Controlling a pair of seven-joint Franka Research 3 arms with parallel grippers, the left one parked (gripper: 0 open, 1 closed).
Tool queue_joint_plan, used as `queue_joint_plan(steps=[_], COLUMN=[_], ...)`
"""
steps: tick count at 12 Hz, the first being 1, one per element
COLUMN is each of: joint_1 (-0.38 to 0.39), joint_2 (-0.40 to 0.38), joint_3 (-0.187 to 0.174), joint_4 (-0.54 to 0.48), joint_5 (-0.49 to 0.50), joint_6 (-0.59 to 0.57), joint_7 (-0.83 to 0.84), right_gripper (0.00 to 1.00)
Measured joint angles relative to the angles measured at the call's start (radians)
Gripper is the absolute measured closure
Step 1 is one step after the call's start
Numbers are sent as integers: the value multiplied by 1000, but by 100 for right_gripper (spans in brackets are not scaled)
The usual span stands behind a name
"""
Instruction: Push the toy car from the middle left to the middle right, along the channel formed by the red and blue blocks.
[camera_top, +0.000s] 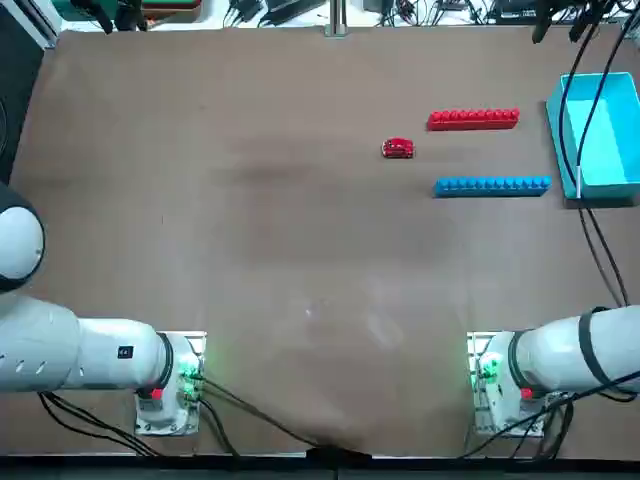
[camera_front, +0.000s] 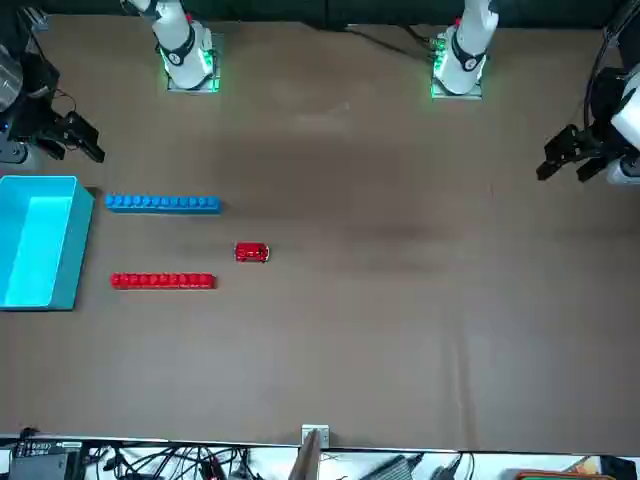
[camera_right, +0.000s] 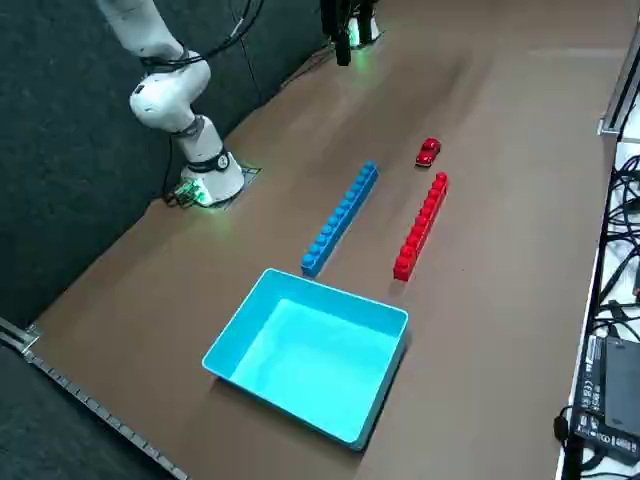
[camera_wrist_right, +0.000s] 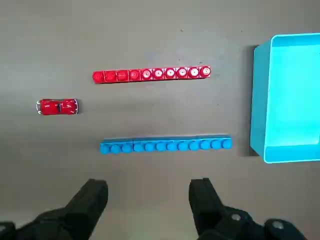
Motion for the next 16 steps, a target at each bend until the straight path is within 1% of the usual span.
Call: queue_joint_plan(steps=[6,8,12,16], joint_1=[0,2,36,54], joint_2=[0,2,27,60], joint_3=[0,0,1,2], joint_4=[2,2,2,2], joint_5=[0,0,0,3], joint_6=[1,2,10,47], joint_7=[11,49,119,256], right_gripper=[0,0,0,0])
